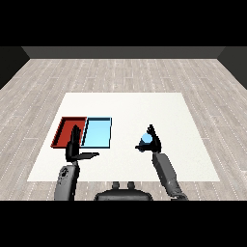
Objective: Pick the blue can and put it in the blue box
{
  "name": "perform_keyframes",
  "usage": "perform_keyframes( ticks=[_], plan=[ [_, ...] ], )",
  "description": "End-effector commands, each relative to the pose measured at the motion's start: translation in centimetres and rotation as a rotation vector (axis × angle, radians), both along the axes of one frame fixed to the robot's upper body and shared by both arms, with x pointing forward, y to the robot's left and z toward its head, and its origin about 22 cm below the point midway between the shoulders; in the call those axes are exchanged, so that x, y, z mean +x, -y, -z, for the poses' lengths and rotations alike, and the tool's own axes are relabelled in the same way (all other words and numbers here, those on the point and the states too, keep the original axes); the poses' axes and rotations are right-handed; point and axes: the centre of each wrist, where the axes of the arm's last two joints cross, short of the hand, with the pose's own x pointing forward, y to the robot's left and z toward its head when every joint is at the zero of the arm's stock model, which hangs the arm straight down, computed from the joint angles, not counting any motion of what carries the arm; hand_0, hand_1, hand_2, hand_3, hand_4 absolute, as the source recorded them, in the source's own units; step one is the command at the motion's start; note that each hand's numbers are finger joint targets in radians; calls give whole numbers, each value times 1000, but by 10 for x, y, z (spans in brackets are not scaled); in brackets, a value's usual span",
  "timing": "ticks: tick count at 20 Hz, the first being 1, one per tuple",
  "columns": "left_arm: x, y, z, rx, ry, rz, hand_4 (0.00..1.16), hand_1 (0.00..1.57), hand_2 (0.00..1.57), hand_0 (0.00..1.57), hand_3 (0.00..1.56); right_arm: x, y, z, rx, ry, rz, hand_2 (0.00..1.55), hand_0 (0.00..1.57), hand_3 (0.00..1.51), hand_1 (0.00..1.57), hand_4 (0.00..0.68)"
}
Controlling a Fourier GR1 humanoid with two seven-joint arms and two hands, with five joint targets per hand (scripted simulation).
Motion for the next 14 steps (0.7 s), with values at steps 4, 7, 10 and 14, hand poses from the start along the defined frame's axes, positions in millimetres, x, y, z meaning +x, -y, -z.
perform_keyframes(
  ticks=[4,7,10,14],
  plan=[
    [8,0,3,-1,2,9,0,0,0,0,0,0,2,19,-8,3,7,0,0,0,0,0],
    [-14,-8,21,-16,0,14,0,0,0,0,0,10,-3,6,-2,16,60,500,0,0,0,0],
    [2,4,-10,-20,5,35,0,0,0,0,0,10,-8,11,-117,-73,90,1405,1380,1390,1380,417],
    [3,-22,-7,-15,10,14,0,0,0,0,0,15,-14,9,-134,-102,127,1459,1474,1438,1474,554]
  ],
)
